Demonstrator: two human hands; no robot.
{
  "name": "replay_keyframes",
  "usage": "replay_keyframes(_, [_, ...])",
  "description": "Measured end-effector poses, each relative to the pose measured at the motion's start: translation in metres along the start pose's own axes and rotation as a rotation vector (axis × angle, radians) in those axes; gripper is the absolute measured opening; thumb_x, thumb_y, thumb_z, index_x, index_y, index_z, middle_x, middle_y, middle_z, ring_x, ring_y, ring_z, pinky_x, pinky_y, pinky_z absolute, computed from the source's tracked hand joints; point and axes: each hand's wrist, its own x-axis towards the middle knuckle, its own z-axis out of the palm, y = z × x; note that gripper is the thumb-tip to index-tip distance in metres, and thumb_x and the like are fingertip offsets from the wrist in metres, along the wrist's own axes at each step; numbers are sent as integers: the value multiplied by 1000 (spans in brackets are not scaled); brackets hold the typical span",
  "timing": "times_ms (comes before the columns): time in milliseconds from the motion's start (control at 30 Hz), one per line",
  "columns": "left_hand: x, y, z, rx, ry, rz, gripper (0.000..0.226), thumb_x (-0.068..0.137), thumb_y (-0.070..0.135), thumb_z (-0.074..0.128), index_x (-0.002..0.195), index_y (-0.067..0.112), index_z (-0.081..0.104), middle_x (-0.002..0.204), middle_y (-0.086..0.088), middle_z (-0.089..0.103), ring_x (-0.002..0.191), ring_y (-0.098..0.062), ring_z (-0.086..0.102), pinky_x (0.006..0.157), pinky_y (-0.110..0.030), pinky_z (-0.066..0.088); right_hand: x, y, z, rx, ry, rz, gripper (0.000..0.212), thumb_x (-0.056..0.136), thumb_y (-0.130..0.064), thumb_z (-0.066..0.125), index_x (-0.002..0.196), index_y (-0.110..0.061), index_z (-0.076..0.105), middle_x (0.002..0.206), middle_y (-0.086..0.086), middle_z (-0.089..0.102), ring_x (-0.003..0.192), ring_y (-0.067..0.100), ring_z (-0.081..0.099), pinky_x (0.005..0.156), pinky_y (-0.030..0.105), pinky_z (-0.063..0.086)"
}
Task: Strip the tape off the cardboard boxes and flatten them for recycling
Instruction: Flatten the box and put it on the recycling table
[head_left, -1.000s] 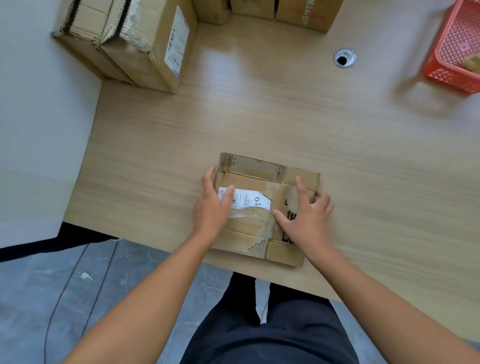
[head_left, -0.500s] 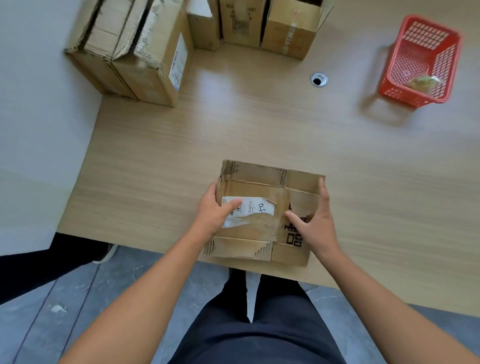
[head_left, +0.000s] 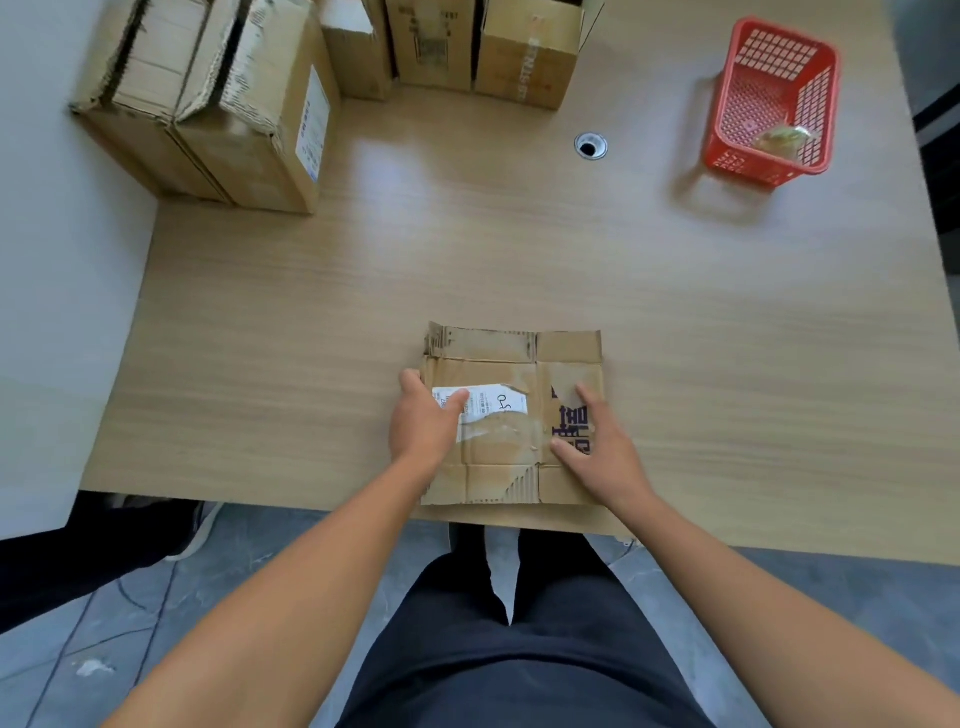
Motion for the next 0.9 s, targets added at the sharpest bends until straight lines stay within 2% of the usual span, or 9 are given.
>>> replay_keyframes(67, [-2,2,-7,-79,-74,33,71,91,50,70,142,15,36,125,-3,59,106,-25,59,80,-35,46,-10,-4,-5,58,63,-6,76,90,-38,74,154,-40,34,130,3,56,107,15,60,92,29,45])
replay_keyframes(133, [-7,7,-15,-163,-131,62,81,90,57,68,153,21,32,147,-1,52,131,-24,53,99,-37,47,-20,-11,-17,116,116,-19,71,92,-40,71,152,-44,34,126,-2,55,104,3,58,92,28,46])
replay_keyframes(233, [-20,26,-18,-259,-225,110,95,87,63,68,161,30,17,164,9,31,148,-17,34,114,-37,34,-33,-19,-47,125,194,-52,72,92,-41,70,153,-45,33,124,-7,54,106,-11,51,89,24,42])
replay_keyframes(333, [-32,57,-13,-303,-347,227,103,84,45,80,161,39,11,160,17,31,140,-6,37,114,-30,31,-45,-17,-83,154,305,-48,72,92,-38,72,154,-42,35,123,-11,53,104,-6,50,90,22,41])
replay_keyframes(433, [-49,94,0,-277,-359,343,104,82,35,84,160,37,16,159,19,32,139,-4,38,115,-30,32,-63,-4,-117,289,371,-9,68,94,-32,72,151,-47,38,124,-37,49,109,-22,49,92,14,40])
replay_keyframes(500, [-64,120,13,-242,-352,441,102,81,36,84,160,37,18,157,22,33,137,-3,38,114,-30,33,-78,9,-138,338,418,10,66,96,-32,70,150,-52,37,126,-48,44,112,-26,48,96,17,42])
replay_keyframes(600, [-87,153,33,-212,-392,559,102,81,38,84,159,40,18,158,19,35,131,1,40,112,-30,37,-103,27,-167,372,503,39,66,96,-35,70,147,-58,36,134,-37,49,119,-11,55,103,27,48])
replay_keyframes(733, [-127,194,68,-177,-471,674,101,81,40,83,157,45,17,154,20,40,130,-5,48,113,-41,44,-143,59,-204,416,638,63,65,95,-37,70,146,-59,36,138,-32,50,119,-4,58,105,37,51])
replay_keyframes(900, [-199,240,125,-136,-592,841,91,85,40,80,146,68,19,123,51,46,108,17,55,87,-22,48,-206,118,-247,446,787,101,63,96,-42,67,142,-68,33,145,-29,45,133,0,47,113,41,45])
